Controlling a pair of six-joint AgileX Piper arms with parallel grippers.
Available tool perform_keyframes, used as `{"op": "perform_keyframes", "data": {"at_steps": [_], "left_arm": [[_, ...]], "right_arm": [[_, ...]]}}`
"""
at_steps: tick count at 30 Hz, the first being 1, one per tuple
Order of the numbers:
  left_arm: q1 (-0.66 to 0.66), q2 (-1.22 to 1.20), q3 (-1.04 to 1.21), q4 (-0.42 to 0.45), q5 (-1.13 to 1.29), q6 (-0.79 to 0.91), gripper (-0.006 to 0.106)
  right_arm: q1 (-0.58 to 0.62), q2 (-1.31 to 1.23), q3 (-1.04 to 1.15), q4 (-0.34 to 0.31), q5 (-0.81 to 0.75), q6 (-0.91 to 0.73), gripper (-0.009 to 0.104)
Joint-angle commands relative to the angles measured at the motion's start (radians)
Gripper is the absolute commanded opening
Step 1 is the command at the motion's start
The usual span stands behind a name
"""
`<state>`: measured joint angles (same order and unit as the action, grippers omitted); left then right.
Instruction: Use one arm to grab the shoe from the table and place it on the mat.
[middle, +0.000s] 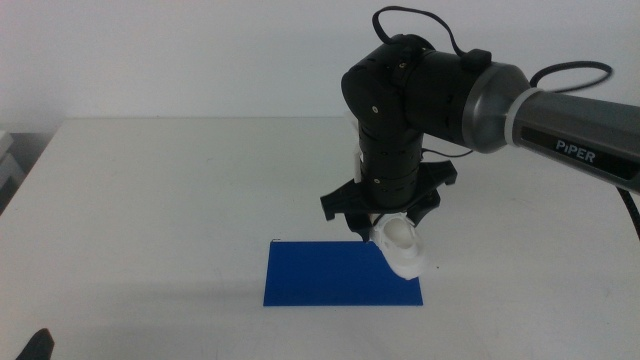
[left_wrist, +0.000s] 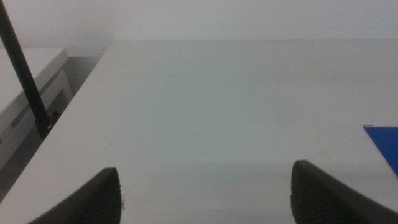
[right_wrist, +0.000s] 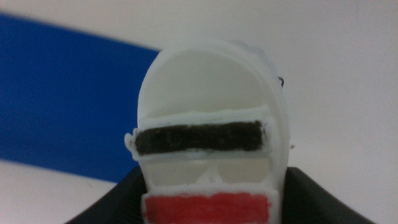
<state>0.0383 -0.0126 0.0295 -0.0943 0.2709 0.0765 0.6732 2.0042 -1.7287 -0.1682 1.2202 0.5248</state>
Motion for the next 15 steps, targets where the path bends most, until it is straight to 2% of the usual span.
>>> {"op": "perform_keyframes", "data": {"at_steps": [1,9,15], "left_arm": [[-0.004,-0.014,0.007,-0.008,-0.080,-0.005,0.094],[-0.004,-0.014,0.007,-0.008,-0.080,-0.005,0.094],[-0.004,-0.014,0.007,-0.008,-0.080,-0.005,0.094]], "right_arm": [[0.000,-0.066,-0.023,-0.034,0.042,-0.146,-0.004],[-0.008,-0.066,-0.023,-0.002,-0.105,-0.648,-0.004],[-0.008,-0.051,-0.023,0.030,-0.116,-0.982,-0.004]]}}
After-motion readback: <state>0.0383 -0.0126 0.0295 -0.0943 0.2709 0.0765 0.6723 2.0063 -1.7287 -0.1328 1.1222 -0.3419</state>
